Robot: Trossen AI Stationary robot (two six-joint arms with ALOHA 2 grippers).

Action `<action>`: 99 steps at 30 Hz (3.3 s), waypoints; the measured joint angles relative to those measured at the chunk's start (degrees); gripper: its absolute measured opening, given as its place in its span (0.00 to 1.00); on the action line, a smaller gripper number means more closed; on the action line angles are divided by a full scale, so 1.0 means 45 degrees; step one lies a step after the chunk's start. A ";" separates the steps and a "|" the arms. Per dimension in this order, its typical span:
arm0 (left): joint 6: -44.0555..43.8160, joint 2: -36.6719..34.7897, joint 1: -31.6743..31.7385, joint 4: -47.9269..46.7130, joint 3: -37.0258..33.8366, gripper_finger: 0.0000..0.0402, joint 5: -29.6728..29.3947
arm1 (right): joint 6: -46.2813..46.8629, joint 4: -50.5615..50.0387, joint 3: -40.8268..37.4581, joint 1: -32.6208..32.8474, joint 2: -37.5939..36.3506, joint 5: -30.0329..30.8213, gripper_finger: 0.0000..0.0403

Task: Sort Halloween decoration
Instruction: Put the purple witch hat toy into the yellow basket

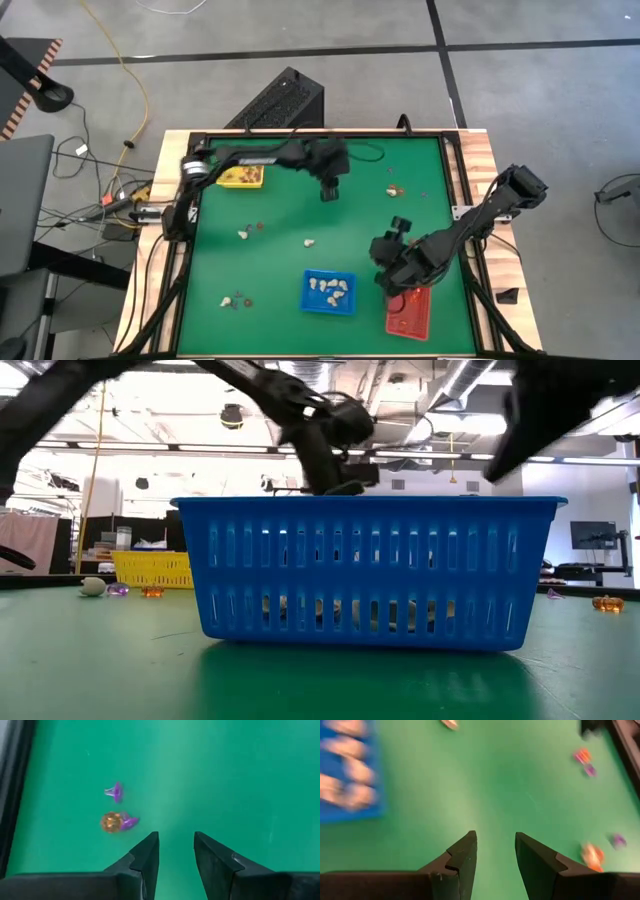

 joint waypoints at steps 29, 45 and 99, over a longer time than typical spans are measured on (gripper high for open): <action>0.2323 0.5182 0.1404 -0.4341 0.8120 0.28 0.0849 | 0.1521 0.4659 -0.8860 -0.1166 -0.9679 0.0350 0.41; 0.1054 0.2838 0.3013 -0.9914 0.8319 0.27 0.1610 | -0.2515 0.8864 -0.8869 -0.3255 -0.7864 0.0191 0.41; -0.4044 -1.9579 -0.2264 0.7083 -1.7735 0.14 0.0896 | -1.0108 0.7865 0.0520 -1.4327 0.4662 -0.8481 0.34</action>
